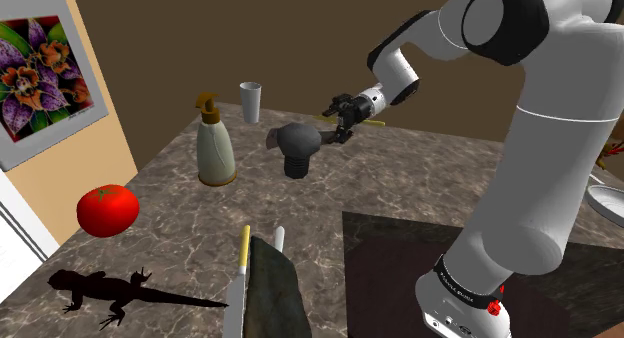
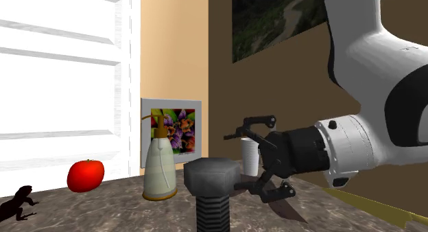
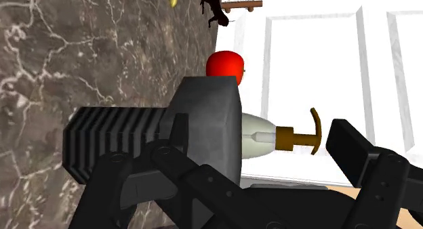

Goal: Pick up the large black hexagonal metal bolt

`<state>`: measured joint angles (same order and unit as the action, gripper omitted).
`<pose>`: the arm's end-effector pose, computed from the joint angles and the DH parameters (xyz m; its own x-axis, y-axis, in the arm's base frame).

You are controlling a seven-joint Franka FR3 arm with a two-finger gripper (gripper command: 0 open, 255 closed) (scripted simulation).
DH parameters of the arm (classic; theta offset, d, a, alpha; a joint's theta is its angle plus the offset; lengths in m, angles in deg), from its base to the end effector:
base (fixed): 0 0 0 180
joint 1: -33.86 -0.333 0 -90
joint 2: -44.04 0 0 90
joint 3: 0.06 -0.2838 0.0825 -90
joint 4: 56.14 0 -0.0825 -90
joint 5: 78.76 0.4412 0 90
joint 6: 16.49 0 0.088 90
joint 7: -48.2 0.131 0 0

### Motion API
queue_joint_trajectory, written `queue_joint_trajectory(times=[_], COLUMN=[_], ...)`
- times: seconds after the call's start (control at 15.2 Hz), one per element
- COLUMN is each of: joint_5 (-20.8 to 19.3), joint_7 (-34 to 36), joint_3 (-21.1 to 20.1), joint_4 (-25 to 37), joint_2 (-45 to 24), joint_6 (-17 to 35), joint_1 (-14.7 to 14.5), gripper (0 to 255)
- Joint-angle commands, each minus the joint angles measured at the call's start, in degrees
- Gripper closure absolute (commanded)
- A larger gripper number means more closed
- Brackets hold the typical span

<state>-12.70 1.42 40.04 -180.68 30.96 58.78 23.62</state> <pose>0.4954 -0.1326 0.2482 0.9932 -0.0451 -0.1072 -0.1147 -0.2249 -0.9676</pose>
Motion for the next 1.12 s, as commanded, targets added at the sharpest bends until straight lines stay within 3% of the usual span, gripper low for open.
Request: queue_joint_trajectory(times=[0.0,0.59,0.66,1.06], joint_5=[5.2,6.3,6.4,6.3], joint_7=[-2.0,-6.5,-6.5,-6.5], joint_3=[-1.6,-2.9,-3.0,-3.0], joint_4=[2.1,2.5,2.5,2.5], joint_2=[-5.3,-10.5,-10.6,-10.6], joint_6=[-4.5,-4.5,-4.5,-4.5], joint_1=[1.4,2.6,2.6,2.6], gripper=[0,0,255,255])
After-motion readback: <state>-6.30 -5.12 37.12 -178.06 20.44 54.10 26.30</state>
